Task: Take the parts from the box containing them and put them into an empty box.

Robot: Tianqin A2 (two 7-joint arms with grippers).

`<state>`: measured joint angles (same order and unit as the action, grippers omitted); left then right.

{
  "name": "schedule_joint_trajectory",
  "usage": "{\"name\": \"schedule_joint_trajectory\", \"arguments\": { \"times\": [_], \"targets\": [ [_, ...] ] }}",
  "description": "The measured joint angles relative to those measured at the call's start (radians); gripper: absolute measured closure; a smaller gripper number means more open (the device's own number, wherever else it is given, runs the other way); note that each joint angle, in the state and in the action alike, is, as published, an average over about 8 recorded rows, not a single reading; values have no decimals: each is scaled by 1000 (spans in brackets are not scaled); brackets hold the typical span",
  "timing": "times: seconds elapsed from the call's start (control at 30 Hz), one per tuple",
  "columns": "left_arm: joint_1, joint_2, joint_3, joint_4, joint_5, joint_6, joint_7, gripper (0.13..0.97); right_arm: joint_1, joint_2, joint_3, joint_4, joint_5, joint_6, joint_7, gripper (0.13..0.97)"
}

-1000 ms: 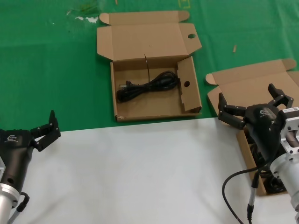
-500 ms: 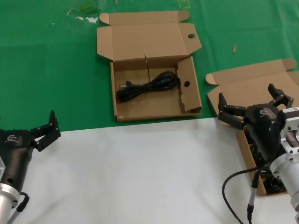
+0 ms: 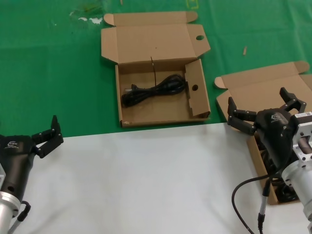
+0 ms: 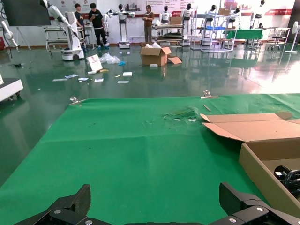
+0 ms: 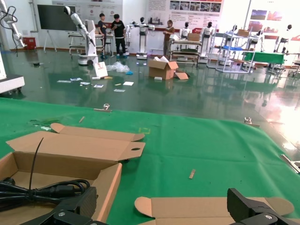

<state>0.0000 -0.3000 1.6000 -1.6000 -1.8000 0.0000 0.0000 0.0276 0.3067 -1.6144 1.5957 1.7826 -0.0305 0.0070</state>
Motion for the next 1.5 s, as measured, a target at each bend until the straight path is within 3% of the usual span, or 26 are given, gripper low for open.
{"name": "schedule_joint_trajectory", "arguments": {
  "times": [1.5],
  "targets": [
    [0, 0, 0, 0, 0, 0, 0, 132, 0, 0, 0, 0, 0, 0, 0, 129]
  ]
}}
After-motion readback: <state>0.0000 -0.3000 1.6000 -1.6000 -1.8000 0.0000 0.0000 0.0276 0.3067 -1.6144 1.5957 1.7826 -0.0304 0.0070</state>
